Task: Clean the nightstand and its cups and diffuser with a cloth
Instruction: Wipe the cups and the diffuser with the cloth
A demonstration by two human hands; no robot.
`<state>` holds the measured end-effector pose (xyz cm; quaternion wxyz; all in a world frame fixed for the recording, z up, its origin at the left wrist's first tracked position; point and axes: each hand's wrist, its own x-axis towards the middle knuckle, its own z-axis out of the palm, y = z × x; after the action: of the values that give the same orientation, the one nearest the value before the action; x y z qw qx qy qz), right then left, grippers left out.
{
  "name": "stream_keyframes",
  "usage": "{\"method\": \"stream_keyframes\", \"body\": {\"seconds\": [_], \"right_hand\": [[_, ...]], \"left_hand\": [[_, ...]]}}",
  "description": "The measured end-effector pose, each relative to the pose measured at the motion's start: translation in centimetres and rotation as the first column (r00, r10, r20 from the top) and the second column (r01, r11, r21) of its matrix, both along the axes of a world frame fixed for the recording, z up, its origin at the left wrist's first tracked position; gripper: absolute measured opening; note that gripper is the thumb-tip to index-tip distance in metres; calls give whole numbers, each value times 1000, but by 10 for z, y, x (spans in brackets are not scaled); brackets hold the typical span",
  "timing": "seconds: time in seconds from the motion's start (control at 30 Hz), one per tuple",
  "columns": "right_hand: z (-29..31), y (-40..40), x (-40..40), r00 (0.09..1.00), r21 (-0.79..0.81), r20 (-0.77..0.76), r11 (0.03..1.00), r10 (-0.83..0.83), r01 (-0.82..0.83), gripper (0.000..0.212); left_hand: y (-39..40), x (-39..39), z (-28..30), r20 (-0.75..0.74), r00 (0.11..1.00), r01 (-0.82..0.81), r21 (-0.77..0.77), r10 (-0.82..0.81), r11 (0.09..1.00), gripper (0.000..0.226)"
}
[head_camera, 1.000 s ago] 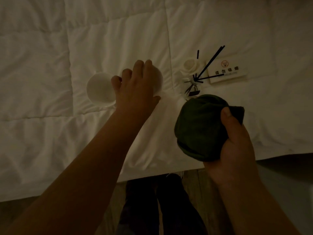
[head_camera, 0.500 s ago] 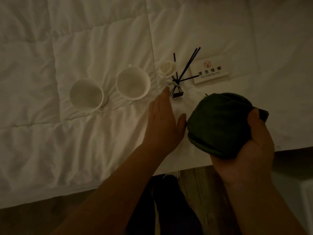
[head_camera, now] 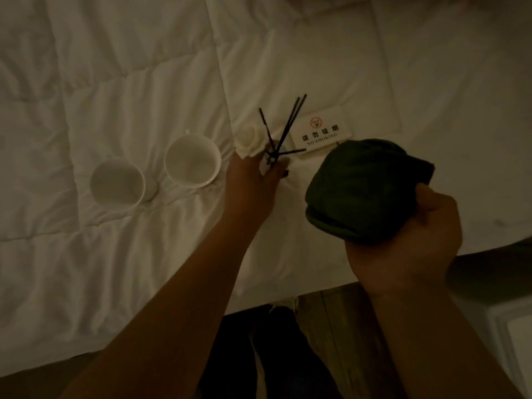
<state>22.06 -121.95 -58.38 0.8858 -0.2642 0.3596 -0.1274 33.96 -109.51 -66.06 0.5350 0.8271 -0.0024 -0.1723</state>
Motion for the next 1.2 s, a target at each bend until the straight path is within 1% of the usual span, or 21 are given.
{"method": "stream_keyframes", "body": {"seconds": [0.03,0.1,0.13,0.2,0.23,0.27,0.3,0.33,0.43,0.5,0.57,0.6,0.63,0.67,0.7,0.77,0.83,0.9,1.03,1.1,1.2], "right_hand": [[1,0,4,1000,-50,-5,999,14,-14,44],[5,6,12,997,-289,-52,954,62,-74,38],[7,10,15,991,-457,-96,881,89,-124,37],[9,22,20,975,-727,-167,649,150,-224,41],[10,30,22,964,-791,-188,554,186,-261,42],[8,35,24,955,-821,-198,496,219,-284,42],[8,39,26,950,-830,-194,475,245,-292,41],[8,42,29,949,-824,-173,489,264,-287,40],[12,47,44,952,-699,-134,655,274,-287,31],[11,47,55,959,-518,-153,807,237,-282,31],[12,44,67,950,-250,-151,920,272,-303,53],[14,42,71,943,-124,-140,940,301,-318,63],[17,42,76,937,-25,-133,944,323,-329,69],[19,42,80,934,46,-113,941,338,-335,69],[20,42,82,936,96,-84,938,342,-334,66],[22,48,85,945,170,-15,932,328,-321,59],[26,59,87,946,232,42,918,321,-322,60],[30,67,88,941,269,99,902,323,-338,56],[30,79,88,945,331,117,885,304,-326,55],[25,80,87,942,345,100,876,322,-336,55],[15,73,82,926,327,53,870,374,-369,57]], "left_hand": [[2,-3,11,-27,999,-24,-104,21,994,26],[6,-11,34,-3,1000,6,-214,-7,977,26],[9,-14,45,16,999,42,-246,-39,968,28],[13,-19,64,39,995,103,-322,-95,941,31],[15,-21,72,40,992,124,-360,-117,925,32],[17,-23,77,39,991,134,-382,-129,914,34],[19,-25,81,38,990,138,-387,-134,912,34],[21,-27,84,46,989,148,-385,-141,911,34],[31,-25,90,89,983,180,-357,-159,917,35],[40,-19,93,129,964,263,-339,-232,903,31],[49,-10,94,194,917,388,-240,-348,890,26],[53,-6,95,244,886,440,-179,-394,880,27],[57,-2,93,286,862,474,-159,-419,866,29],[60,0,93,301,857,484,-187,-419,855,31],[60,2,94,274,875,466,-260,-399,845,33],[61,7,95,139,932,360,-448,-335,818,40],[61,10,97,73,963,260,-511,-260,819,44],[60,10,100,100,979,205,-496,-179,843,40],[56,11,111,160,985,128,-457,-61,880,32],[54,15,111,206,977,122,-381,-44,916,28],[54,25,105,146,986,119,-313,-77,942,30]]}}
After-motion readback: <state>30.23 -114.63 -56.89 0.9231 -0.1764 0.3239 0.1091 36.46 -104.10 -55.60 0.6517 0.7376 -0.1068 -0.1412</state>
